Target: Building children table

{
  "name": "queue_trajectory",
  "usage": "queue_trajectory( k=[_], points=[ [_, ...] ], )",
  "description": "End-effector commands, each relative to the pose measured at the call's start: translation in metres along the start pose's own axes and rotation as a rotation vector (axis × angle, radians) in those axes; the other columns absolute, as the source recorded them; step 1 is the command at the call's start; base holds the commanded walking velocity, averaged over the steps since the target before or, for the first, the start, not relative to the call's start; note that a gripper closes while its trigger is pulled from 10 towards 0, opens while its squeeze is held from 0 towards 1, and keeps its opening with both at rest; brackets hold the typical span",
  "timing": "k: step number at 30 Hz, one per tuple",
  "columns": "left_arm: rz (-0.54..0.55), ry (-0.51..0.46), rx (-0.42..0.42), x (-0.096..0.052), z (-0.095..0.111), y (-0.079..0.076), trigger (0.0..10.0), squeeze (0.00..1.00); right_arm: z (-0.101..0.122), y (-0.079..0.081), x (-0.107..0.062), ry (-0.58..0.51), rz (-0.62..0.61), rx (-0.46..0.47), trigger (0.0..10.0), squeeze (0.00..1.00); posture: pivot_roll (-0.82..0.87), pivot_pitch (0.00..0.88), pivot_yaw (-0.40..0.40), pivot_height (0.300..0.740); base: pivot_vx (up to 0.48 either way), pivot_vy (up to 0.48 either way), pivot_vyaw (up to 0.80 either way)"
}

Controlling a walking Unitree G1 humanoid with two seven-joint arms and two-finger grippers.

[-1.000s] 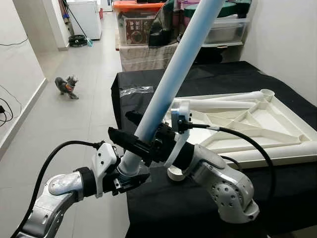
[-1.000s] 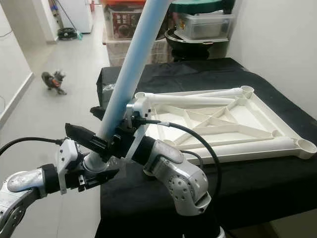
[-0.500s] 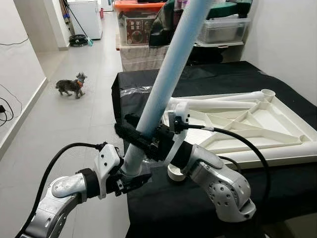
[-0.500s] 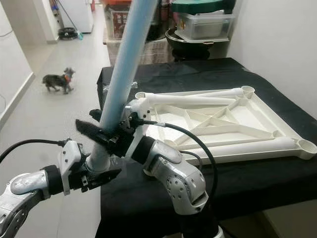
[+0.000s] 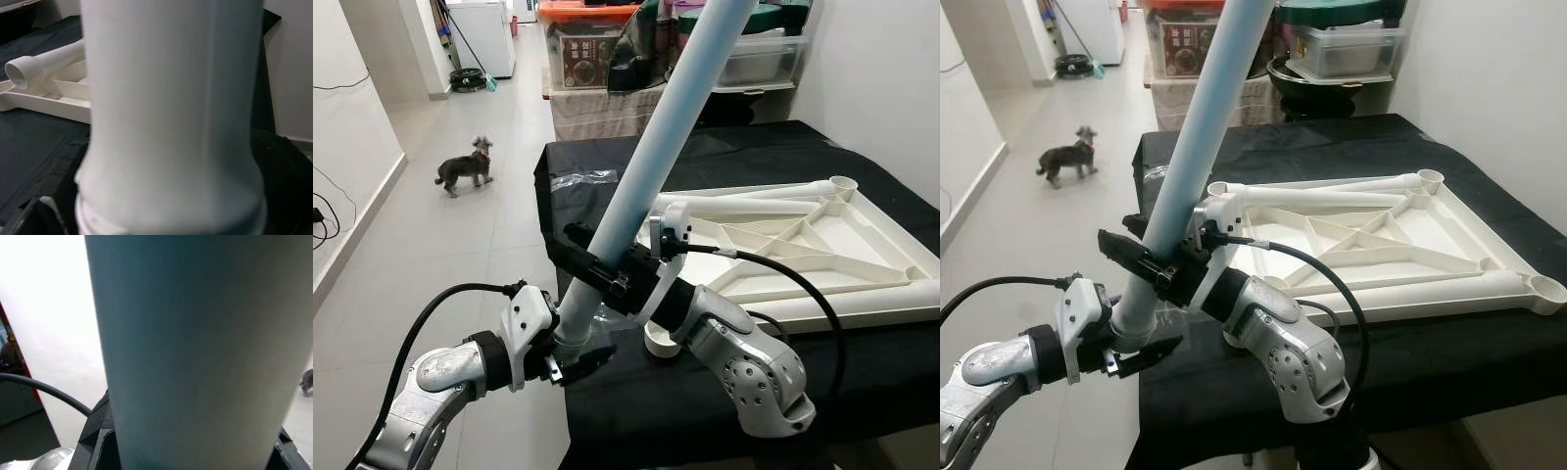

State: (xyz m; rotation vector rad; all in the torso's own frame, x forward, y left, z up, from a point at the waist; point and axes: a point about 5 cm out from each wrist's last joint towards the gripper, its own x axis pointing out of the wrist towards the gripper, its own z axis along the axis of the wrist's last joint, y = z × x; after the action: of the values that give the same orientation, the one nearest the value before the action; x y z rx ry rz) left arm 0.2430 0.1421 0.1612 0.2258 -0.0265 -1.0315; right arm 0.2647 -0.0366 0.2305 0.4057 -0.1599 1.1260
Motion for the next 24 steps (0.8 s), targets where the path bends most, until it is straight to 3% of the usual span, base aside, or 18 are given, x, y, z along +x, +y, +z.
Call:
queue_trajectory(
  k=[1, 7, 9, 14, 15, 16, 19, 24],
  points=[
    [-0.021, 0.007, -0.009, 0.003, -0.004, -0.004, 10.0, 1.0, 0.0, 0.006, 0.005, -0.021, 0.035, 0.009, 0.0, 0.0, 0.01, 0.0, -0.016, 0.74, 0.0, 0.0, 0.0],
    [0.055, -0.011, -0.033, -0.007, -0.003, 0.005, 10.0, 1.0, 0.008, -0.005, 0.002, -0.026, -0.009, -0.056, 0.0, 0.0, 0.01, 0.0, -0.017, 0.74, 0.0, 0.0, 0.0],
    [0.163, -0.006, -0.016, -0.022, -0.002, 0.016, 10.0, 1.0, 0.018, -0.032, -0.01, -0.003, -0.109, -0.154, 0.0, 0.0, 0.01, 0.0, -0.021, 0.74, 0.0, 0.0, 0.0],
    [0.246, -0.003, 0.013, -0.032, -0.001, 0.023, 10.0, 1.0, 0.027, -0.052, -0.022, 0.021, -0.183, -0.231, 0.0, 0.0, 0.01, 0.0, -0.023, 0.74, 0.0, 0.0, 0.0],
    [0.343, -0.033, 0.03, -0.036, 0.003, 0.032, 10.0, 0.0, 0.032, -0.062, -0.029, 0.046, -0.218, -0.272, 0.0, 0.0, 0.02, 0.0, -0.03, 0.74, 0.0, 0.0, 0.0],
    [0.343, -0.033, 0.03, -0.036, 0.003, 0.032, 10.0, 0.0, 0.032, -0.062, -0.029, 0.046, -0.218, -0.272, 0.0, 0.0, 0.02, 0.0, -0.03, 0.74, 0.0, 0.0, 0.0],
    [0.564, -0.111, 0.035, -0.05, 0.013, 0.048, 10.0, 0.0, 0.043, -0.088, -0.049, 0.124, -0.325, -0.378, 0.0, 0.0, 0.02, 0.0, -0.034, 0.74, 0.0, 0.0, 0.0],
    [0.604, -0.086, -0.01, -0.056, 0.003, 0.041, 10.0, 0.0, 0.051, -0.097, -0.059, 0.131, -0.362, -0.396, 0.0, 0.0, 0.03, 0.0, -0.035, 0.74, 0.0, 0.0, 0.0]
  ],
)
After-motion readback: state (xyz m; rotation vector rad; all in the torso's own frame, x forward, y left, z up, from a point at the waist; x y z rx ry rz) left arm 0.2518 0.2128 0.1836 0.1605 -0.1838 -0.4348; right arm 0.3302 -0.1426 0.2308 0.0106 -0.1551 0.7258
